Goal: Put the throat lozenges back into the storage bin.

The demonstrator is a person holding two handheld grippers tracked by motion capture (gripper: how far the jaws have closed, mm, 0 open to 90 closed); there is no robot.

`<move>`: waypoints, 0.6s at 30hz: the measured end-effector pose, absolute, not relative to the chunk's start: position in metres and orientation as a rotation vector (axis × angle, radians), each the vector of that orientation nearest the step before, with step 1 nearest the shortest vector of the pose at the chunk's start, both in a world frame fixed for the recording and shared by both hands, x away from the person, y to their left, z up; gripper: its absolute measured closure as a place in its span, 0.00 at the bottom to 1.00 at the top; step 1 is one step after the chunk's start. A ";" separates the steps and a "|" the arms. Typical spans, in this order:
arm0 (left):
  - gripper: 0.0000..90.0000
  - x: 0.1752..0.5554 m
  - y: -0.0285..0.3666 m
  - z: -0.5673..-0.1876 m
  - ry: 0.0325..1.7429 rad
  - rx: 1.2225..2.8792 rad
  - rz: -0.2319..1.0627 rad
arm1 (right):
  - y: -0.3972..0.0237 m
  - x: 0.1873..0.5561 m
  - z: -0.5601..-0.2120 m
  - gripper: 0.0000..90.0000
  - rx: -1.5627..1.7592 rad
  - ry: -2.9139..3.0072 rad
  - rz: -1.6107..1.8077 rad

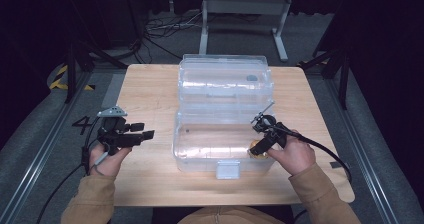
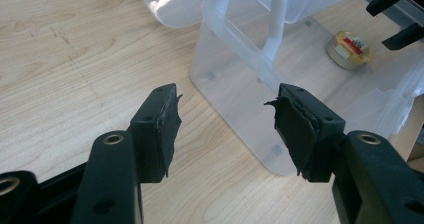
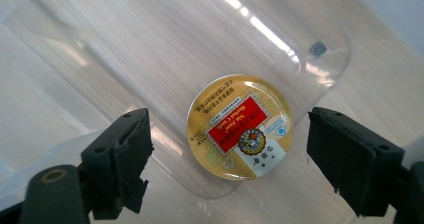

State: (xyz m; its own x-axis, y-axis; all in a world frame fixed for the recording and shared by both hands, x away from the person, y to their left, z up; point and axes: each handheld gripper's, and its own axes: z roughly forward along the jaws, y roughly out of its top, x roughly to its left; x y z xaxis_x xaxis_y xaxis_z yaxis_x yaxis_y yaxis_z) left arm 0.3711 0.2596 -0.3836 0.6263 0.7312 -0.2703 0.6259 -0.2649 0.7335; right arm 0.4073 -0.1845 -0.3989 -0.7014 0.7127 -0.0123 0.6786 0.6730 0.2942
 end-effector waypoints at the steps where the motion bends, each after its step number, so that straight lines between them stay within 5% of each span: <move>1: 0.48 0.372 0.258 -0.383 1.063 1.980 0.155 | -0.186 0.407 -0.397 0.22 1.153 2.755 0.425; 18: 0.48 0.383 0.238 -0.383 0.994 2.007 0.116 | -0.226 0.392 -0.360 0.41 1.082 2.658 0.897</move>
State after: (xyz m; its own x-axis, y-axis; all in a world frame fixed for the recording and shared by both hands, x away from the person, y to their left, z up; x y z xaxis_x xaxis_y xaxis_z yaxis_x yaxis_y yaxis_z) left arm 0.3833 0.2381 -0.3829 0.6772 0.6838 -0.2717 0.6028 -0.3038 0.7377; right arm 0.3924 -0.2256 -0.3601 -0.7333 0.6733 0.0946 0.5930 0.5653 0.5734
